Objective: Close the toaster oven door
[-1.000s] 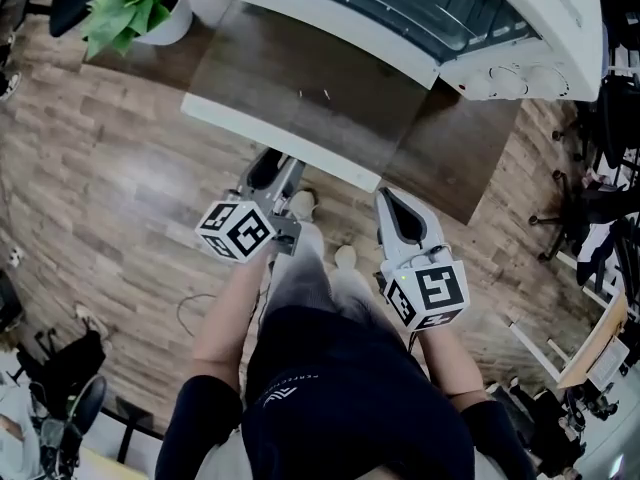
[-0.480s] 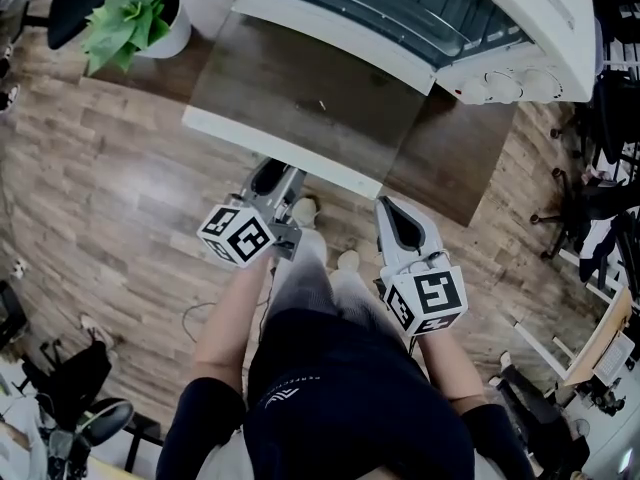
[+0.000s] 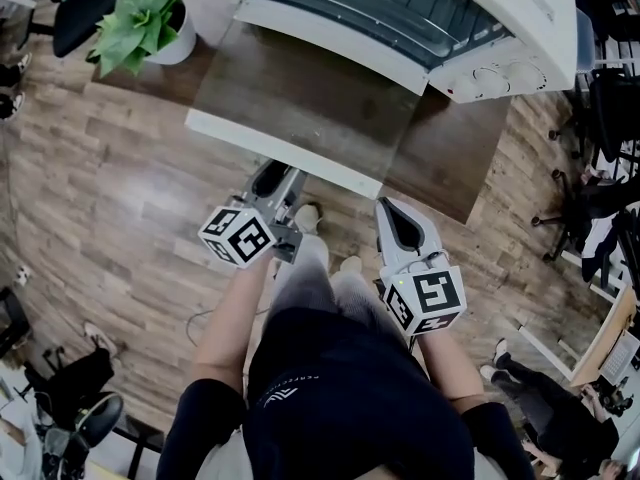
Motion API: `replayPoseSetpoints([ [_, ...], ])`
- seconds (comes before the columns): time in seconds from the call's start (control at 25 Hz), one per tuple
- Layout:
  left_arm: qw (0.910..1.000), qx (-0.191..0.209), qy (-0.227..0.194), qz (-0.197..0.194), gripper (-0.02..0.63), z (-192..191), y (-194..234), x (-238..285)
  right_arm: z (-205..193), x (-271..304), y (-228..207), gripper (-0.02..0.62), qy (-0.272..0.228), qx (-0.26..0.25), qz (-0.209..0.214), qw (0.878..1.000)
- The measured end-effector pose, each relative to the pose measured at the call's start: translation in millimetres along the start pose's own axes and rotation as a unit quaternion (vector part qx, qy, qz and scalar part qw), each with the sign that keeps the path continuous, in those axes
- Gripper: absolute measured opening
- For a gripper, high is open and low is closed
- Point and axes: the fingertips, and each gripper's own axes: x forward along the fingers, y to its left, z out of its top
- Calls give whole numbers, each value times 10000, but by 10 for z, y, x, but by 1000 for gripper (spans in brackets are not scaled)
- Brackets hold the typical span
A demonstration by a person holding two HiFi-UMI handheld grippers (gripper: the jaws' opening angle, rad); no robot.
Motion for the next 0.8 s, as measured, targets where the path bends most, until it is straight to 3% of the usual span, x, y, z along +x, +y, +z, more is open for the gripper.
replayPoseSetpoints([
  [0.36, 10000, -35, -50, -68, 183, 102, -161, -67, 108, -115, 87, 3, -189, -134, 51, 9997],
  [0.8, 9985, 88, -326, -441, 206, 383, -419, -62, 313, -195, 127, 3, -539, -215, 40, 9983],
])
